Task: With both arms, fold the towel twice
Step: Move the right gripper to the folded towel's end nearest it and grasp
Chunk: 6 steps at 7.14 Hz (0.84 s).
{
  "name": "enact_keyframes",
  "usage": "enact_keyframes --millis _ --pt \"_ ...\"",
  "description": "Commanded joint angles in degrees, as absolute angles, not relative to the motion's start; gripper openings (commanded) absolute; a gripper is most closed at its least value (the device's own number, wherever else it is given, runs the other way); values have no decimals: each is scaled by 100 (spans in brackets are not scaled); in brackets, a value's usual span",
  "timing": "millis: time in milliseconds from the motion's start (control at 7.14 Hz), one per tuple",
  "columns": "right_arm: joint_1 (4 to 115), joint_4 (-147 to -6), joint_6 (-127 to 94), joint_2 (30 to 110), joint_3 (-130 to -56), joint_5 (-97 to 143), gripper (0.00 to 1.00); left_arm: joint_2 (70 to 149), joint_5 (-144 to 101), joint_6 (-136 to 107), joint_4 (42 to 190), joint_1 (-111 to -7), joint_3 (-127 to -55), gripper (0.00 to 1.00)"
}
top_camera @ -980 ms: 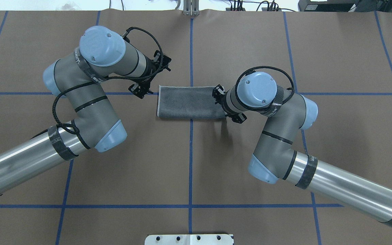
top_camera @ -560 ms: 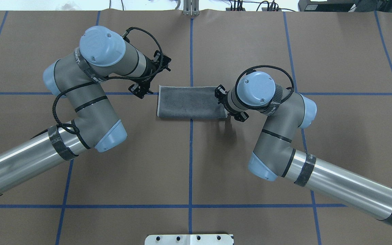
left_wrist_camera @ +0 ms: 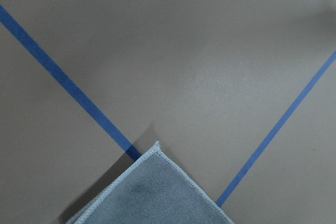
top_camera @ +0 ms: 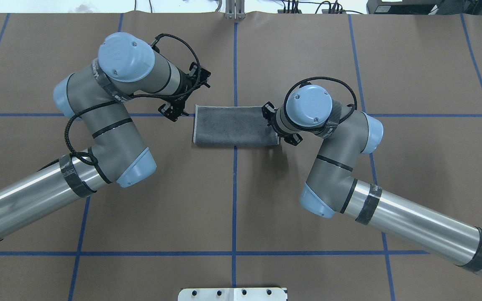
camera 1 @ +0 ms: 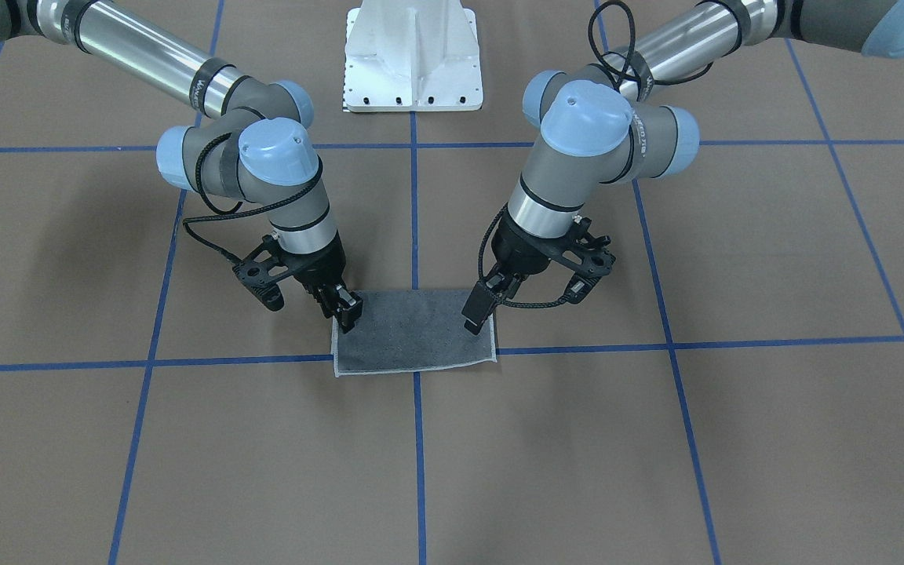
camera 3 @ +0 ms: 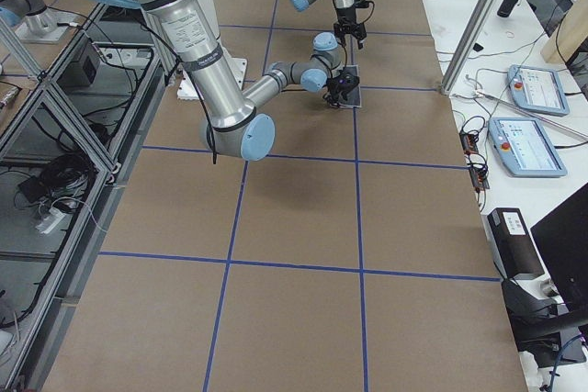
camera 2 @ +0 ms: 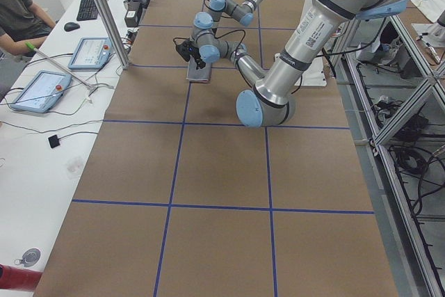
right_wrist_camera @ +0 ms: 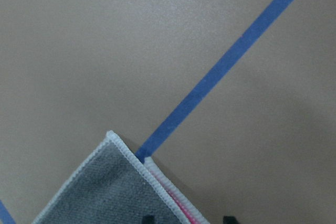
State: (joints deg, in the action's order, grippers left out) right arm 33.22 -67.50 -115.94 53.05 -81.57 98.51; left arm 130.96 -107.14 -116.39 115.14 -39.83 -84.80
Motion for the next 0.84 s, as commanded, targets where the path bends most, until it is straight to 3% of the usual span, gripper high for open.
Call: enact_keyframes --millis 0,140,700 --pt "3305 -6759 -11593 5300 -8156 9852 5 13104 -10705 -11646 11514 -3990 -8481 100" --pt "3296 -6759 -11584 5317 -8174 9861 0 13104 -10714 -11654 11514 -3990 -8481 100" --pt "3296 -6829 -11505 5658 -9006 9879 0 13113 -10705 -11654 11435 -3982 -8499 100"
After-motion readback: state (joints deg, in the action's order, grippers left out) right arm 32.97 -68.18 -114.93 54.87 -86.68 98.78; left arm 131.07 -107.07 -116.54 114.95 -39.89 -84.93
